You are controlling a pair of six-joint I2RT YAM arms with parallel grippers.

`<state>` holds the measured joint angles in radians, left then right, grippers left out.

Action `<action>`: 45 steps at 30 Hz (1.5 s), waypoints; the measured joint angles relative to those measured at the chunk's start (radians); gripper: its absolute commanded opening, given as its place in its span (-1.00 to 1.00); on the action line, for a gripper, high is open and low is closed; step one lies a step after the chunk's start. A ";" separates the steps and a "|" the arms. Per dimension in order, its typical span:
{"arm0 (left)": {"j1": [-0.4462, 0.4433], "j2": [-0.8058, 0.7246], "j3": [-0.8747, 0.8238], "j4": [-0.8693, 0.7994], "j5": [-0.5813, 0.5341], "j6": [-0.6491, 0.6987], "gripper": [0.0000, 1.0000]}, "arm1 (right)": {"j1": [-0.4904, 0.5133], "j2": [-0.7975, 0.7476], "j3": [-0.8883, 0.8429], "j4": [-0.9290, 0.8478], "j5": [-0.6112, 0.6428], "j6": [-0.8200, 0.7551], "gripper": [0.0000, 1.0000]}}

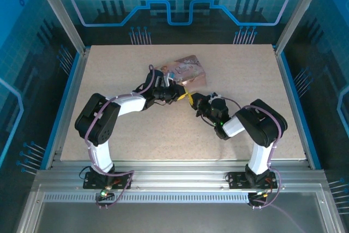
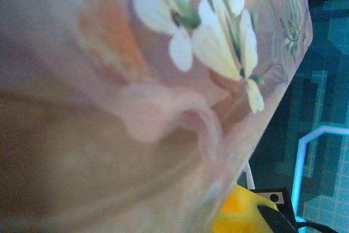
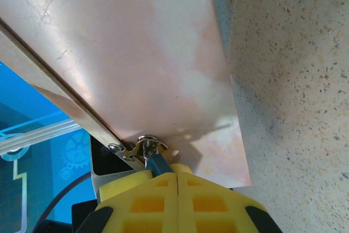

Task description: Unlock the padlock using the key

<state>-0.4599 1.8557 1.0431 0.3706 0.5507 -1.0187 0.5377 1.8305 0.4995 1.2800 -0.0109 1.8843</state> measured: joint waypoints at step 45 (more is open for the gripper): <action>-0.045 -0.019 0.067 -0.341 0.023 0.174 -0.82 | -0.108 -0.776 0.024 -1.306 -0.121 -1.031 -0.40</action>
<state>-0.5053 1.8370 1.1103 0.0296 0.5732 -0.8448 0.4294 1.0550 0.5232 -0.0261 -0.1314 0.8532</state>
